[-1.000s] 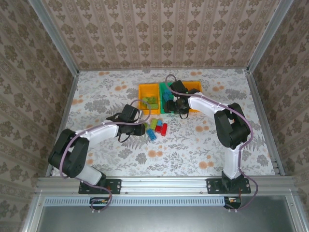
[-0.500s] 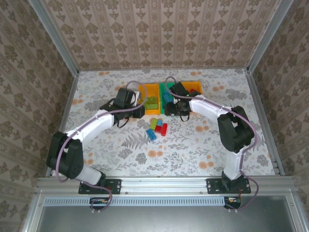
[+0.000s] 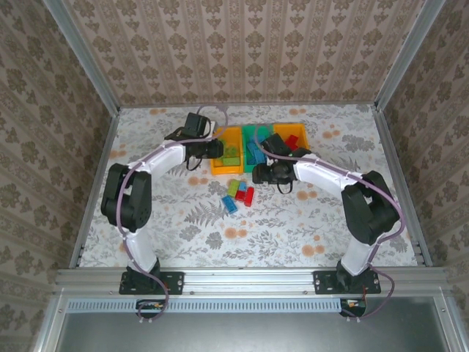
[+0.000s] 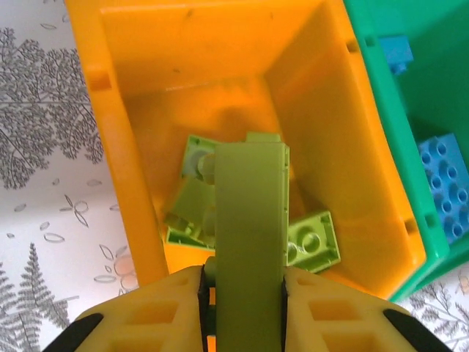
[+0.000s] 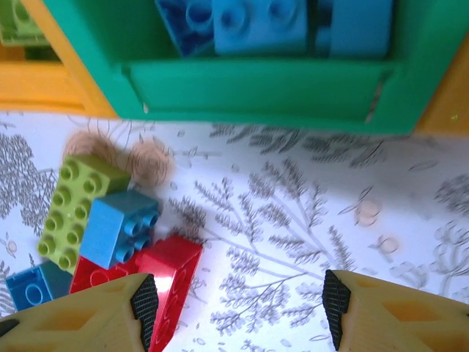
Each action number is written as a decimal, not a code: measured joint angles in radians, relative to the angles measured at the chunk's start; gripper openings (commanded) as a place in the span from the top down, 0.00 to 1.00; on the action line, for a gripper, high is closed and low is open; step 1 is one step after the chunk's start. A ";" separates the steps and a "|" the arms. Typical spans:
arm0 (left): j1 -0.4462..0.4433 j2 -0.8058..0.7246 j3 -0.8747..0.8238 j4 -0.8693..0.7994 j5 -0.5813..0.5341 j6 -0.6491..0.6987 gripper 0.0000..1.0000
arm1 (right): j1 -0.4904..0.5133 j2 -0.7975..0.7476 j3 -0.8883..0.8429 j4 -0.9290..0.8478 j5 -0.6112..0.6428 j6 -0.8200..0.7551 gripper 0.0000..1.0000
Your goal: Sort the legos into containers by color
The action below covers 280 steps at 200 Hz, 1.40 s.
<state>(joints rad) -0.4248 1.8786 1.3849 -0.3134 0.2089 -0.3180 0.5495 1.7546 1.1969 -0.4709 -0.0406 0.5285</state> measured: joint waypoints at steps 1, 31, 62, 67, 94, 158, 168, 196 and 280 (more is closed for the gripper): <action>0.000 0.001 0.002 0.000 0.000 0.000 0.71 | 0.001 0.000 -0.001 0.001 0.000 0.000 0.35; 0.000 0.021 0.036 0.008 0.010 -0.002 0.63 | 0.052 0.000 -0.034 0.024 -0.020 0.046 0.36; -0.001 0.021 0.032 0.010 0.013 -0.003 0.54 | 0.088 0.000 -0.042 0.051 -0.033 0.071 0.37; -0.002 0.021 0.029 0.014 0.012 -0.003 0.52 | 0.090 0.000 -0.042 0.053 -0.036 0.074 0.38; -0.011 0.011 -0.004 0.035 0.004 0.001 0.47 | 0.093 0.016 -0.042 0.061 -0.042 0.079 0.39; -0.026 -0.047 -0.077 0.038 0.003 0.002 0.46 | 0.093 0.061 -0.045 0.068 -0.046 0.085 0.55; -0.026 -0.051 -0.082 0.038 0.003 0.002 0.46 | 0.093 0.061 -0.048 0.077 -0.050 0.094 0.60; -0.026 -0.060 -0.092 0.039 0.001 0.005 0.46 | 0.093 0.049 -0.071 0.109 -0.059 0.101 0.63; -0.065 -0.062 -0.095 0.029 -0.004 0.005 0.46 | 0.099 0.015 -0.108 0.117 -0.056 0.127 0.45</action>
<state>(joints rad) -0.4896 1.8168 1.2896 -0.2844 0.2050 -0.3126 0.6487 1.7699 1.0893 -0.3542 -0.0971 0.6559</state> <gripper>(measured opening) 0.541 0.539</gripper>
